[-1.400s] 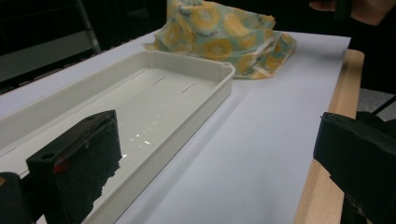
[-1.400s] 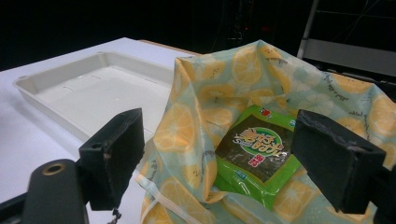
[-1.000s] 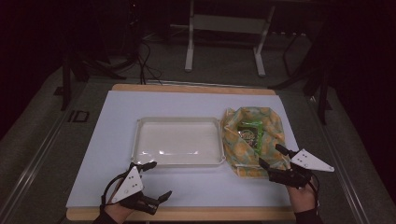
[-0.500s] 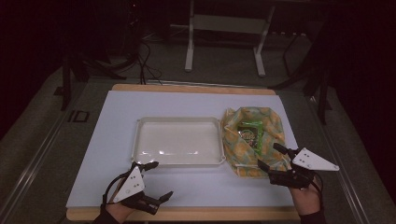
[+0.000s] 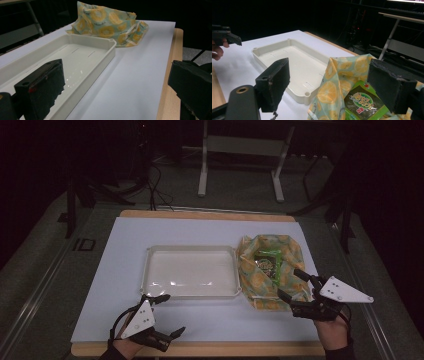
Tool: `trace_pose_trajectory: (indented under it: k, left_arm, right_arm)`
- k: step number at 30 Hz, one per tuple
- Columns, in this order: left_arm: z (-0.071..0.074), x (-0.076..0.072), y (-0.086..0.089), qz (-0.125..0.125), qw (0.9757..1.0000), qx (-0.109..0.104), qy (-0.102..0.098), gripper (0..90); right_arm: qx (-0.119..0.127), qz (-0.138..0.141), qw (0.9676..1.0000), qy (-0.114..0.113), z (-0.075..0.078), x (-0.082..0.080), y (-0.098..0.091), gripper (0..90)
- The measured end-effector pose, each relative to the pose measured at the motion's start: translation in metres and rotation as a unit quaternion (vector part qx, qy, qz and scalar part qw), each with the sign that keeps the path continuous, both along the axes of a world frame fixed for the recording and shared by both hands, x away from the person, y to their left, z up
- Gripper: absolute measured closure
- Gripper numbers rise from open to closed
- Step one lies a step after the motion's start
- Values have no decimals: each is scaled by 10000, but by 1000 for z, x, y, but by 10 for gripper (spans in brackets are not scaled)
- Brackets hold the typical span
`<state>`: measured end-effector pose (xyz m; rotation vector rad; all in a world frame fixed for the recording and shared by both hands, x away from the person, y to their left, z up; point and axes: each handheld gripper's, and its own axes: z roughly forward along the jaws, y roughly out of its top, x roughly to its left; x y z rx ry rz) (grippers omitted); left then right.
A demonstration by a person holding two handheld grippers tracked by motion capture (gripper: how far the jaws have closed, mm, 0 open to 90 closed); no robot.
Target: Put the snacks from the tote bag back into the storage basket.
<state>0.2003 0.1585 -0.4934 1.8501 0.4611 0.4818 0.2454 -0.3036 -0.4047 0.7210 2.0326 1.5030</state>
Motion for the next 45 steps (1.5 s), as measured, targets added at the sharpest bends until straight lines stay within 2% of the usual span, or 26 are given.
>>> trace_pose_trajectory:
  k: [4, 6, 8, 11, 13, 16, 18, 19, 22, 23, 24, 27, 29, 31, 33, 34, 37, 40, 44, 45]
  left_arm:
    - [0, 0, 0, 14, 10000, -14, 5, 13]
    - [0, 0, 0, 11, 10000, -3, 6, 13]
    - [0, 0, 0, -2, 10000, -7, 13, 13]
    - [0, 0, -1, -16, 10000, -4, 13, 13]
    - [0, 0, -1, -20, 10000, 13, 9, 13]
    - [0, 0, 0, -11, 10000, 0, 2, 13]
    - [0, 0, 0, -15, 10000, 16, 8, 13]
    - [0, 0, -1, -12, 10000, 12, 8, 13]
    - [0, 0, -1, -9, 10000, 8, -2, 13]
    - [0, 0, -1, -9, 10000, 16, -1, 13]
    - [0, 0, -1, -5, 10000, 15, -1, 13]
    - [0, 0, 0, 14, 10000, 5, -9, 13]
    - [0, 0, 0, 21, 10000, -4, -11, 13]
    - [0, 0, 0, 22, 10000, 12, -17, 13]
    - [0, 0, -1, 18, 10000, 19, -20, 13]
    - [0, 0, -1, 20, 10000, 11, -35, 13]
    - [0, 0, -1, 23, 10000, -24, -31, 13]
    - [0, 0, -2, 2, 10000, -9, -28, 13]
    - [0, 0, -2, -2, 10000, 33, -21, 13]
    - [0, 0, -2, 4, 10000, 35, -28, 13]
  right_arm:
    - [-115, -20, 9999, -92, 5, 2, 1, 182]
    - [-88, 82, 9999, -32, 9, 4, 2, 182]
    - [-138, 77, 9998, -127, 14, 6, 3, 182]
    - [-148, 78, 9998, -120, 21, 10, 4, 184]
    - [-217, 35, 9997, -64, 23, 13, 4, 241]
    - [-259, -29, 9996, -70, 27, 18, 4, 215]
    - [-290, -84, 9995, -33, 29, 23, 6, 149]
    - [-303, -110, 9995, -59, 29, 25, 6, 177]
    - [-374, -61, 9990, 223, 30, 32, 6, 223]
    - [-287, 46, 9983, 500, 31, 36, 5, 223]
    - [-199, 93, 9977, 636, 32, 39, 4, 213]
    - [-269, -118, 9987, 419, 31, 42, 4, 205]
    - [-185, -277, 9984, 464, 31, 46, 3, 185]
    - [-222, -371, 9979, 472, 32, 49, 3, 163]
    - [-304, -410, 9966, 645, 31, 55, 3, 177]
    - [-267, -373, 9961, 755, 30, 59, 2, 184]
    - [-188, -470, 9962, 708, 29, 65, 0, 173]
    - [-87, -537, 9962, 683, 29, 70, -2, 125]
    - [-53, -966, 9934, 623, 28, 79, -2, 105]
    - [-31, -980, 9932, 630, 28, 81, -2, 104]
